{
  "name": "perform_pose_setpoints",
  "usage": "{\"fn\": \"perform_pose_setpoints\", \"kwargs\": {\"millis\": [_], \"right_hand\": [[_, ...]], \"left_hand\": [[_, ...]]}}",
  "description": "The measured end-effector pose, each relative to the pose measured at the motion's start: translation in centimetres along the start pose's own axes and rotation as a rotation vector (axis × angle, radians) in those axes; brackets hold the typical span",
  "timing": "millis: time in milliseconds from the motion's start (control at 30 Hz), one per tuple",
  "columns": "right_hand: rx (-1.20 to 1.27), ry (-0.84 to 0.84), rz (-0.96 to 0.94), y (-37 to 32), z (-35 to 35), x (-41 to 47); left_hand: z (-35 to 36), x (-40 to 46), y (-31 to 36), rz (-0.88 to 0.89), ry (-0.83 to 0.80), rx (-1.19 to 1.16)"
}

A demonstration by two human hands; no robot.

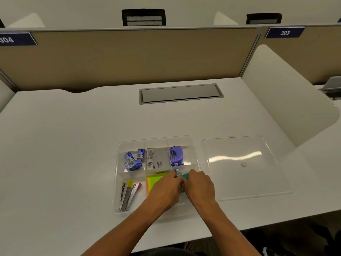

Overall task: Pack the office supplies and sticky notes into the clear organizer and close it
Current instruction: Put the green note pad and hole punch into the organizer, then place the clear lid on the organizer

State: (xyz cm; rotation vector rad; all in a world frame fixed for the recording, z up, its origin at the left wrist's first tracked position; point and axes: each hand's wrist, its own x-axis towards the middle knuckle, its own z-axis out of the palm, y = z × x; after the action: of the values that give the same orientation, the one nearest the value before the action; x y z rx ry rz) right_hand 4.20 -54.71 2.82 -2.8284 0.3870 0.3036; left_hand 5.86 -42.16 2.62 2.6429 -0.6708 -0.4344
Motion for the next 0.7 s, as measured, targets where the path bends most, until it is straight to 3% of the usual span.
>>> {"fn": "perform_pose_setpoints", "kwargs": {"millis": [167, 400, 700], "right_hand": [[0.047, 0.019, 0.027, 0.5, -0.9, 0.0], [0.328, 0.355, 0.059, 3.5, -2.6, -0.4], [0.471, 0.334, 0.172, 7.7, -2.7, -0.1]], "left_hand": [[0.0, 0.4, 0.3, -0.051, -0.021, -0.007], [0.0, 0.6, 0.2, -0.093, 0.026, -0.092], [0.2, 2.2, 2.2, -0.021, 0.160, -0.124]]}}
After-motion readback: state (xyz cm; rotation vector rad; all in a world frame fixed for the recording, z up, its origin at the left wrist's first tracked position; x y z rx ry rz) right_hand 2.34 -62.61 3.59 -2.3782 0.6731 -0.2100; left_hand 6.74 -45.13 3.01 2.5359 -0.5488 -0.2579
